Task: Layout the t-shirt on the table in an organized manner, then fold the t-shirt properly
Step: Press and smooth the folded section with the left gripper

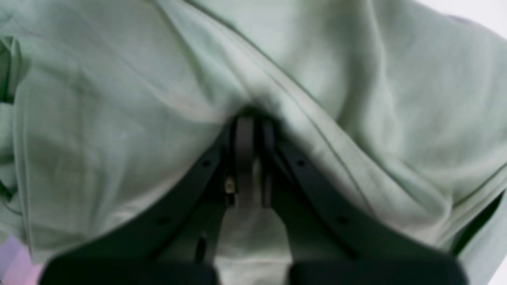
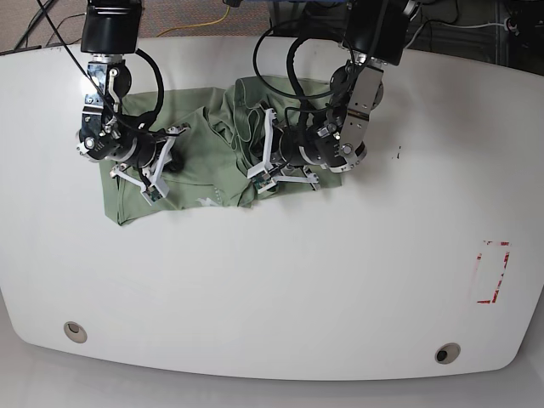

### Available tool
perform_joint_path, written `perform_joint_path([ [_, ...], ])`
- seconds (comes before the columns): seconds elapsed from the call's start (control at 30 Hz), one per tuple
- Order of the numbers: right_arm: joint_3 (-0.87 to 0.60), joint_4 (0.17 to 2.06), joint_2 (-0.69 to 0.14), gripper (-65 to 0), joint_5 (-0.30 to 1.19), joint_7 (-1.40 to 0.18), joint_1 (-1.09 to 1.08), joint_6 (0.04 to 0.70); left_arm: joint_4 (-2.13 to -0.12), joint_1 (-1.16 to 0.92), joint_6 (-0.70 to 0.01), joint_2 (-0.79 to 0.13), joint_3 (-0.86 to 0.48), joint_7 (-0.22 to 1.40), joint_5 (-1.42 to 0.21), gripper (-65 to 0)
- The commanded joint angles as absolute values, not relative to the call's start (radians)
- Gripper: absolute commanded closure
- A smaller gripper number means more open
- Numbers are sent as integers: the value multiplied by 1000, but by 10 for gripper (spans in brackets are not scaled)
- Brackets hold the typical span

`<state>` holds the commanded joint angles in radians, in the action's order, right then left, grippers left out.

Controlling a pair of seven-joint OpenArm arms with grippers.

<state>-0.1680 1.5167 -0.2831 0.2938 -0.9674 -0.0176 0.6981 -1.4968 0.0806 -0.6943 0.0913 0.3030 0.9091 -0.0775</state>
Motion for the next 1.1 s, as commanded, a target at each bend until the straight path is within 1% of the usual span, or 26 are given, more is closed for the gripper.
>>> perform_joint_path([
  [0.27, -168, 1517, -283, -27, 294, -969, -30, 698, -1495, 81, -694, 4, 302, 909, -79, 0],
  [0.37, -168, 1517, -283, -27, 294, -969, -30, 698, -1495, 82, -696, -10, 302, 909, -81, 0],
  [0.53, -166, 1517, -283, -27, 294, -969, -31, 698, -1495, 85, -697, -5, 305, 908, -81, 0],
  [0.6, -165, 1517, -283, -27, 294, -969, -31, 698, -1495, 93, -697, 25, 306, 906, -81, 0],
  [0.83, -165, 1517, -283, -27, 291, -969, -31, 698, -1489, 154, -697, 88, 332, 906, -79, 0],
  [1.03, -165, 1517, -285, -27, 289, -970, -33, 698, -1489, 185, -697, 88, 358, 906, -74, 0],
  [1.1, -165, 1517, -286, -27, 289, -970, -33, 698, -1492, 185, -697, 64, 348, 906, -76, 0],
])
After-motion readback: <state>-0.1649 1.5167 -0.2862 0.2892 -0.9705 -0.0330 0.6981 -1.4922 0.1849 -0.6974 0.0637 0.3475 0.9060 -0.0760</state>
